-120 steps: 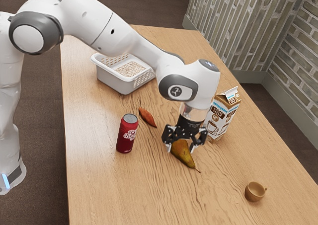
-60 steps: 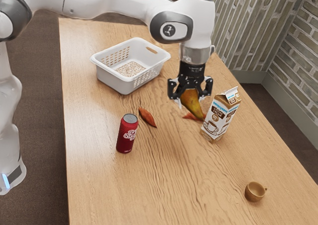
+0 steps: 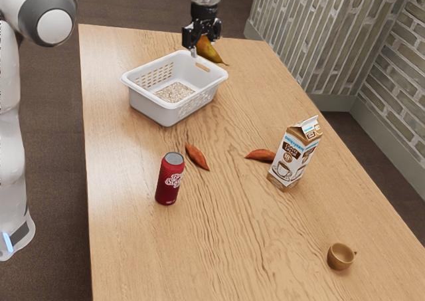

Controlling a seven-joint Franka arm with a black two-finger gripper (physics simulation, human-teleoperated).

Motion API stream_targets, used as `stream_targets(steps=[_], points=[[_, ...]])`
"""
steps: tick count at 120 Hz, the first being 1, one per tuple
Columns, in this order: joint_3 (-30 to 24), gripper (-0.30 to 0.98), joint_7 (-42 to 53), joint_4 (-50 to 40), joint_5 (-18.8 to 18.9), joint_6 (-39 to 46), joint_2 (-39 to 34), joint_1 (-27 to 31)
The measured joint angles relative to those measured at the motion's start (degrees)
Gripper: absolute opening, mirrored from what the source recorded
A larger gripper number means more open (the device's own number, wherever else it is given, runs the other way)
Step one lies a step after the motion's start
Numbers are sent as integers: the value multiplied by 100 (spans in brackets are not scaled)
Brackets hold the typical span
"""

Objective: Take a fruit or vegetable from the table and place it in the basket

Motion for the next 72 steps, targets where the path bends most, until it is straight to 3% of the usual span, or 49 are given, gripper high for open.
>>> stream_targets(steps=[29,72], points=[[113,25,137,4,3,-156,127,-639],[127,25,331,79,-13,-213,380,-147]])
